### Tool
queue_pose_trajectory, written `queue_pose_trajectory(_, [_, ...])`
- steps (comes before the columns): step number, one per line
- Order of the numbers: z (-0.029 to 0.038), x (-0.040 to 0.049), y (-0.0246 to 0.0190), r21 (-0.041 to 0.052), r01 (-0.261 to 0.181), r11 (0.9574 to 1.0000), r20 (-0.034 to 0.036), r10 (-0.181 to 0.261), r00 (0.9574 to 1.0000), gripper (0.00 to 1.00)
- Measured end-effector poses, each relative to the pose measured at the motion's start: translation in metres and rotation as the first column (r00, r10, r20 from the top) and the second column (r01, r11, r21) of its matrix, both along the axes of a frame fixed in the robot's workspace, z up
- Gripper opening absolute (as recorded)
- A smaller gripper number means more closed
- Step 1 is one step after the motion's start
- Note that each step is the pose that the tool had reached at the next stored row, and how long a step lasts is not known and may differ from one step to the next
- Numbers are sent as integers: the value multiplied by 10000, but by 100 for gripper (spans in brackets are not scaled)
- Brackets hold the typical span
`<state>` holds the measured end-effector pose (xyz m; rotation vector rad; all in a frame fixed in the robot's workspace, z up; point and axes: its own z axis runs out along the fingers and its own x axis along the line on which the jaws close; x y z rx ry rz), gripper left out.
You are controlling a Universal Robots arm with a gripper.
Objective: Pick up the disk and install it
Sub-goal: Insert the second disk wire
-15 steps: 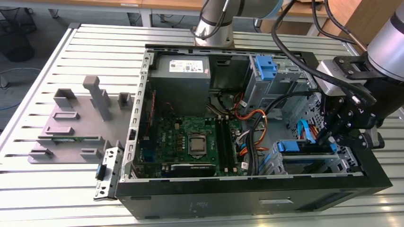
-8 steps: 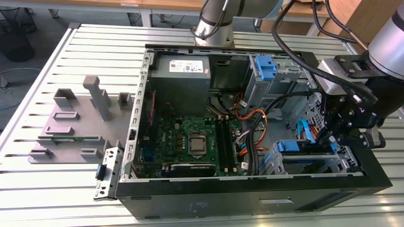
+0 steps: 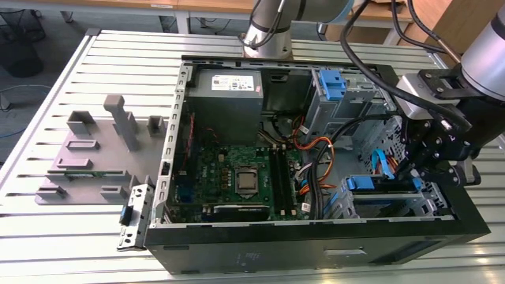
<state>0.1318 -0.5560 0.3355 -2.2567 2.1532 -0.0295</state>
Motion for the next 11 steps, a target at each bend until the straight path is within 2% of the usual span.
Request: queue_pose_trajectory(11, [-9, 0, -26, 2, 0, 10000, 1, 0, 10000, 17])
